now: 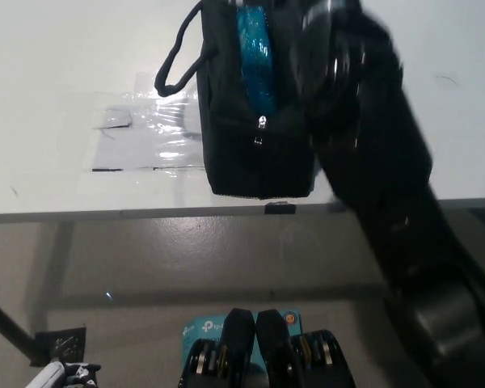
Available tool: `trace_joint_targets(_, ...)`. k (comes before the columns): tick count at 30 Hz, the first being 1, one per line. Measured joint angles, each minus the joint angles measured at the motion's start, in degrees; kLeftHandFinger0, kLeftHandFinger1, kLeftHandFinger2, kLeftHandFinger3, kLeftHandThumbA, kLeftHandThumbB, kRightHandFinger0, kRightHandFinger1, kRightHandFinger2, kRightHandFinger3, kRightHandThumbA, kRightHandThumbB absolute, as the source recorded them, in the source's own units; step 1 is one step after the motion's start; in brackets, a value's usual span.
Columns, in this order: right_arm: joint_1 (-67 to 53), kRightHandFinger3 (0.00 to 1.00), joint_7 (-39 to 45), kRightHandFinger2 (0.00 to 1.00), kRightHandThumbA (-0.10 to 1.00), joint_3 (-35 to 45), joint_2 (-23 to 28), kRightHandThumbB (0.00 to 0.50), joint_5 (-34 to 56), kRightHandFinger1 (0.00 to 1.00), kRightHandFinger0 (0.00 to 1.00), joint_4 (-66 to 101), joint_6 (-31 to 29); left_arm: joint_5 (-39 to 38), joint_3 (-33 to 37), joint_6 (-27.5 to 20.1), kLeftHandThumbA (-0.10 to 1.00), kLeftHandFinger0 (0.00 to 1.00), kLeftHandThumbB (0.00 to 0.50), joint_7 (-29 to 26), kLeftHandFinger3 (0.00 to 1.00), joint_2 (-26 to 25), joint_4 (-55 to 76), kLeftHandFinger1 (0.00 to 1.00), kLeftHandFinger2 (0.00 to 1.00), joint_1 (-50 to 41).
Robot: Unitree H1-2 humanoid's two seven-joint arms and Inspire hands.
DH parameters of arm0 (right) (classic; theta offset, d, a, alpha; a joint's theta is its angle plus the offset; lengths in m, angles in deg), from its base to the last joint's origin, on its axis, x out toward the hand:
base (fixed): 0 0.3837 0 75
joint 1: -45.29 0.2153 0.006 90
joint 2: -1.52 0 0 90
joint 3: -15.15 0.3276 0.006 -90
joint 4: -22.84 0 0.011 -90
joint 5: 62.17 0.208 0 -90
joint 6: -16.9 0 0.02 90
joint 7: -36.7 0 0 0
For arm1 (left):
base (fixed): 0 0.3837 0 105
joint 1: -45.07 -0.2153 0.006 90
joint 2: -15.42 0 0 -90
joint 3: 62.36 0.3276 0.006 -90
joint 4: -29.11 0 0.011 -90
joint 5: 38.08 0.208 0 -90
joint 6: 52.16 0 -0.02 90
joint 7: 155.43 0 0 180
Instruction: The robot uses its right hand to pick up a stack of plates kept in the middle of the desk and put it inside a bag kept next to it
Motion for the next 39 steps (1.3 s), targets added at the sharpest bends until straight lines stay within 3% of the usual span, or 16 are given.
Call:
trace_joint_targets(1, 0.95, 1.00, 1.18, 1.00, 0.79, 0.83, 0.10, 0.379, -0.35, 1.00, 1.00, 1.30, 0.01, 0.01, 0.01, 0.00, -0.10, 0.83, 0.153, 0.00, 0.76, 0.00, -0.02, 0.81, 0.85, -0.02)
trace_joint_targets(6, -1.10, 1.00, 5.78, 1.00, 0.59, 4.26, -0.76, 0.284, -0.84, 1.00, 1.00, 12.14, 0.03, 0.13, 0.18, 0.05, -0.10, 0.85, 0.156, -0.01, 0.76, 0.00, -0.01, 0.81, 0.85, -0.18)
trace_joint_targets(9, -6.43, 1.00, 8.33, 1.00, 0.51, 6.41, -2.82, 0.248, -0.66, 1.00, 0.90, 20.40, 0.02, 0.13, 0.18, 0.07, -0.10, 0.84, 0.144, -0.01, 0.75, 0.00, -0.01, 0.81, 0.84, -0.47)
trace_joint_targets(10, -8.51, 1.00, 8.60, 1.00, 0.46, 6.59, -3.32, 0.232, -0.34, 1.00, 0.80, 22.75, 0.02, 0.12, 0.18, 0.08, -0.10, 0.84, 0.146, -0.01, 0.75, 0.00, -0.01, 0.82, 0.84, -0.53)
trace_joint_targets(12, -13.64, 0.99, 8.77, 0.92, 0.36, 6.62, -4.16, 0.212, 0.73, 0.69, 0.50, 27.27, -0.03, 0.12, 0.18, 0.08, -0.10, 0.84, 0.152, -0.01, 0.79, 0.01, -0.01, 0.81, 0.86, -0.66)
trace_joint_targets(14, -20.90, 0.93, 8.49, 0.82, 0.32, 6.63, -4.95, 0.205, 2.50, 0.58, 0.39, 32.68, -0.25, 0.12, 0.18, 0.10, -0.10, 0.83, 0.159, -0.01, 0.78, 0.00, -0.01, 0.80, 0.85, -0.76)
trace_joint_targets(17, -30.98, 0.90, 7.56, 0.81, 0.21, 6.86, -5.47, 0.179, 5.68, 0.60, 0.38, 38.24, -0.69, 0.12, 0.17, 0.09, -0.10, 0.82, 0.152, -0.02, 0.76, 0.00, -0.01, 0.78, 0.82, -0.90)
trace_joint_targets(19, -37.54, 0.91, 6.85, 0.81, 0.22, 7.47, -5.35, 0.173, 8.12, 0.62, 0.41, 40.38, -1.21, 0.12, 0.16, 0.09, -0.10, 0.81, 0.151, -0.02, 0.74, 0.01, -0.01, 0.76, 0.81, -1.06)
trace_joint_targets(22, -45.48, 0.97, 5.91, 0.87, 0.22, 8.86, -4.64, 0.173, 11.79, 0.83, 0.62, 41.14, -2.55, 0.10, 0.16, 0.10, -0.10, 0.85, 0.154, -0.02, 0.77, 0.02, -0.01, 0.79, 0.82, -1.06)
trace_joint_targets(26, -53.65, 1.00, 4.95, 0.91, 0.28, 10.94, -2.69, 0.196, 16.53, 0.86, 0.72, 40.25, -5.11, 0.10, 0.16, 0.10, -0.10, 0.86, 0.151, -0.02, 0.78, 0.03, -0.01, 0.80, 0.83, -1.04)
trace_joint_targets(30, -60.02, 1.00, 4.47, 0.93, 0.33, 13.62, -0.47, 0.217, 20.94, 0.84, 0.66, 36.51, -8.07, 0.09, 0.13, 0.10, -0.10, 0.82, 0.154, -0.02, 0.75, 0.03, -0.02, 0.75, 0.81, -1.03)
trace_joint_targets(31, -61.51, 1.00, 4.40, 0.95, 0.41, 14.39, 0.04, 0.223, 22.12, 0.85, 0.66, 35.20, -8.90, 0.09, 0.14, 0.10, -0.10, 0.82, 0.153, -0.02, 0.75, 0.03, -0.02, 0.76, 0.80, -1.03)
trace_joint_targets(34, -64.89, 1.00, 4.13, 0.96, 0.57, 16.19, 1.33, 0.217, 25.29, 0.90, 0.74, 30.71, -11.31, 0.09, 0.10, 0.10, -0.10, 0.89, 0.151, -0.02, 0.77, 0.03, -0.02, 0.82, 0.84, -0.97)
trace_joint_targets(36, -66.68, 1.00, 3.92, 0.96, 0.60, 17.52, 2.01, 0.199, 27.66, 0.93, 0.78, 26.69, -13.46, 0.08, 0.06, 0.11, -0.10, 0.89, 0.151, -0.02, 0.77, 0.03, -0.02, 0.80, 0.84, -0.94)
trace_joint_targets(37, -67.22, 1.00, 3.80, 0.92, 0.71, 17.95, 2.23, 0.209, 28.40, 0.82, 0.71, 25.26, -14.19, 0.08, 0.05, 0.11, -0.10, 0.89, 0.142, -0.02, 0.77, 0.03, -0.02, 0.80, 0.83, -0.95)
trace_joint_targets(39, -68.28, 1.00, 3.51, 0.87, 0.76, 18.80, 2.89, 0.233, 30.05, 0.78, 0.64, 21.17, -16.04, 0.06, 0.03, 0.11, -0.10, 0.88, 0.144, -0.02, 0.76, 0.03, -0.02, 0.79, 0.83, -0.94)
